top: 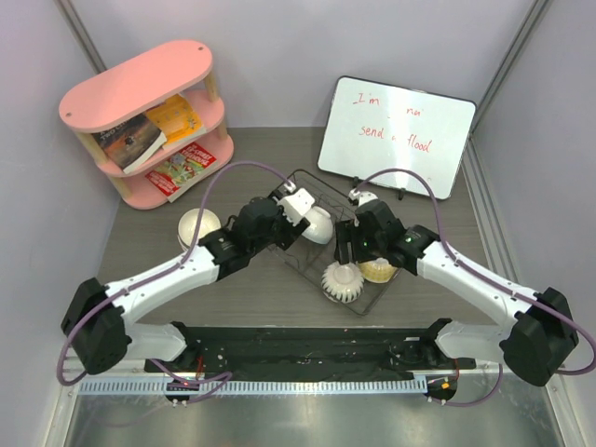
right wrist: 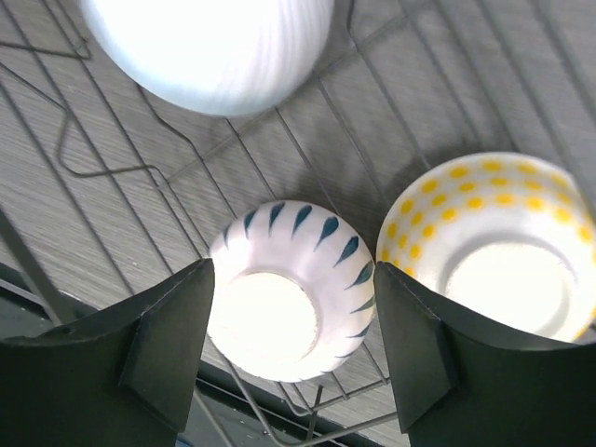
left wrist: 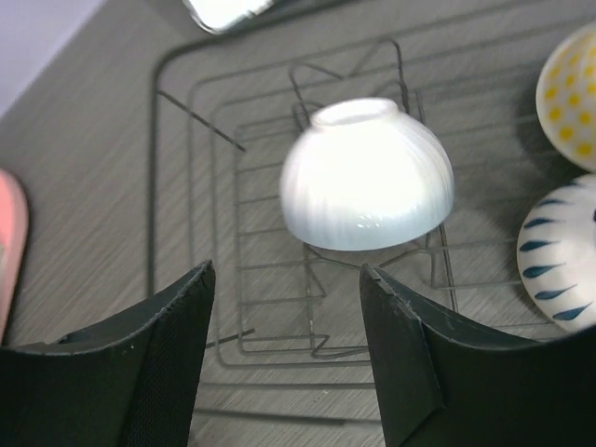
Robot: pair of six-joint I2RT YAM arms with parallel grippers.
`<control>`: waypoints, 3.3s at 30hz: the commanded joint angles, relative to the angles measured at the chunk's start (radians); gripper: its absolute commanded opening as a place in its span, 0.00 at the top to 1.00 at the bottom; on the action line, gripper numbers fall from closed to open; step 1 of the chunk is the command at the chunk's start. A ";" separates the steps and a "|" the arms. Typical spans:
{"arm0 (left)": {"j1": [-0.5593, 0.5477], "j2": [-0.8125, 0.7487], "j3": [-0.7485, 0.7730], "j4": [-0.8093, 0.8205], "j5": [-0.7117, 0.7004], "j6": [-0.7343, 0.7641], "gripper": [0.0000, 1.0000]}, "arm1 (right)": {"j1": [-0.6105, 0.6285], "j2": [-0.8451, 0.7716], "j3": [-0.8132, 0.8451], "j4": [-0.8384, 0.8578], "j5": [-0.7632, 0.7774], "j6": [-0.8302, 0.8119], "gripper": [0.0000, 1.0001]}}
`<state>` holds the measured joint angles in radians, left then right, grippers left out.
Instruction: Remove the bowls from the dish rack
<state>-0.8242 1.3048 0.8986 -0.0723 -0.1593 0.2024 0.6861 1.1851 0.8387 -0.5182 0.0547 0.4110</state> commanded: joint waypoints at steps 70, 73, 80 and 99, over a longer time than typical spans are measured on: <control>0.045 0.073 0.131 -0.544 -0.350 -0.891 0.37 | 0.211 0.637 0.608 -0.034 0.524 -0.325 0.05; 0.045 0.102 0.138 -0.544 -0.353 -0.939 0.37 | 0.204 0.631 0.596 -0.028 0.501 -0.322 0.04; 0.043 0.166 0.166 -0.531 -0.329 -0.971 0.53 | 0.191 0.627 0.570 -0.011 0.474 -0.324 0.04; 0.043 0.157 0.077 -0.512 -0.249 -0.975 1.00 | 0.178 0.634 0.545 0.000 0.648 -0.347 0.31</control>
<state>-0.7765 1.4509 1.0164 -0.4850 -0.4786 -0.8417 0.8600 1.8244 1.3926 -0.5507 0.5617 0.0879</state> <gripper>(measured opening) 0.043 0.889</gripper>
